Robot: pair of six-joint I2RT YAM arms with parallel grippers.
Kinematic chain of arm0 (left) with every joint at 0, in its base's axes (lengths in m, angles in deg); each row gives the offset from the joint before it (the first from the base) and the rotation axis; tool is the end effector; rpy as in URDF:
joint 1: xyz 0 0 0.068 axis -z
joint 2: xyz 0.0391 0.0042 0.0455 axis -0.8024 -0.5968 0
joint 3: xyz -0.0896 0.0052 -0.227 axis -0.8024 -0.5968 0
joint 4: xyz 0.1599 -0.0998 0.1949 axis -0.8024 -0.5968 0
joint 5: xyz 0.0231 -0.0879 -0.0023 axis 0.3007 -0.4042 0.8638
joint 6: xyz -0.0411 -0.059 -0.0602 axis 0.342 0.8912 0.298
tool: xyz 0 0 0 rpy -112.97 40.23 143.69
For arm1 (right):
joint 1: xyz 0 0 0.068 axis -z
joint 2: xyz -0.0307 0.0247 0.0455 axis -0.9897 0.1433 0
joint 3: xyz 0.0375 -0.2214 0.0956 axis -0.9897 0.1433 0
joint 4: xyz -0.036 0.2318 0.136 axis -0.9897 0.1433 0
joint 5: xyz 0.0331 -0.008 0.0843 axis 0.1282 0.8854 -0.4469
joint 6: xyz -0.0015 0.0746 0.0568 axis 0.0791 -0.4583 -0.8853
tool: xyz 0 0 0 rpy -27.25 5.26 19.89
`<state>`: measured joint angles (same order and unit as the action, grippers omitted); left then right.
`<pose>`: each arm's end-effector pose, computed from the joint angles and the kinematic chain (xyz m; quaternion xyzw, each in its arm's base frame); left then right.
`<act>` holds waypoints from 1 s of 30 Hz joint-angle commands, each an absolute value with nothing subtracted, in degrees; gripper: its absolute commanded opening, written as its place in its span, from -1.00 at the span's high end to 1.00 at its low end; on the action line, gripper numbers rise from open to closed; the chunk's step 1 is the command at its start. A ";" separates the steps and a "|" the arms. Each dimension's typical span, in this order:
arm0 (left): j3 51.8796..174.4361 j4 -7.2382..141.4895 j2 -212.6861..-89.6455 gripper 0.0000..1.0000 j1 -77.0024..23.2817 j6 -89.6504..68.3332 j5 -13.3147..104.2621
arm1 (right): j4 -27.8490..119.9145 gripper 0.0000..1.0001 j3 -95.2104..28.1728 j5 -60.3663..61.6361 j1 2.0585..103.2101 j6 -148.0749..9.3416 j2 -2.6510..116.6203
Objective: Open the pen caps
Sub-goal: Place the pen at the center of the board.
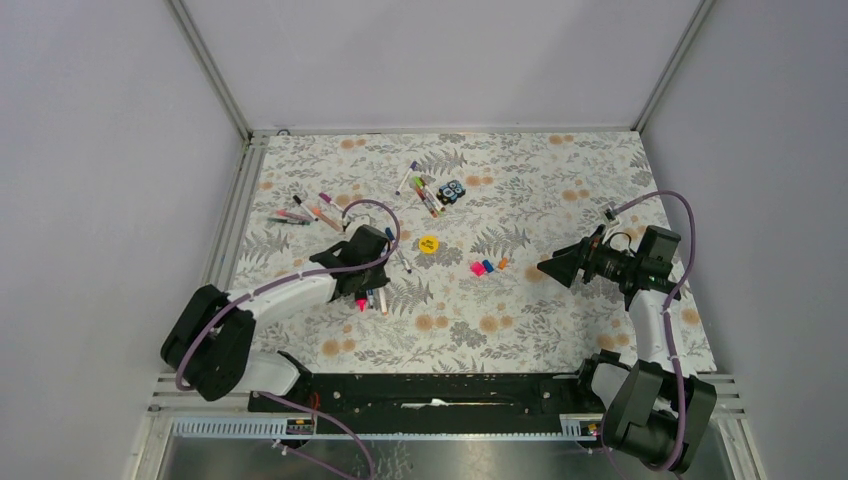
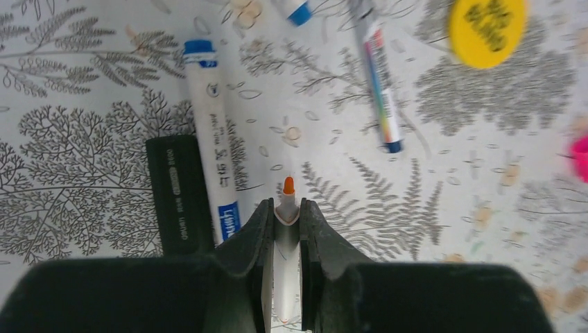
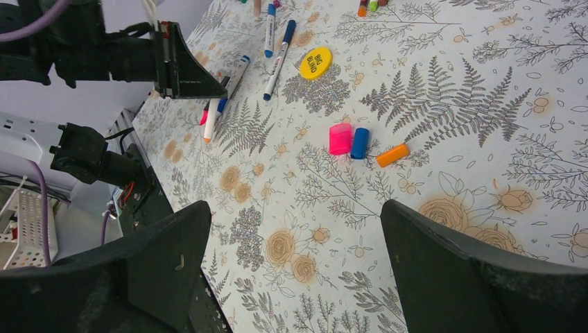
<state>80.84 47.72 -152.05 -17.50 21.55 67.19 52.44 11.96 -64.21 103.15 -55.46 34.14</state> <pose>0.2529 -0.1586 0.1117 -0.1016 0.9390 -0.1124 0.3086 0.2452 -0.0094 0.1882 -0.1814 0.7440 0.4170 0.4895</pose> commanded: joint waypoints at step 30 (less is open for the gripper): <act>87.72 43.38 -149.85 0.03 -19.13 17.66 69.07 | 52.15 -0.99 10.14 -64.78 103.56 -54.18 33.66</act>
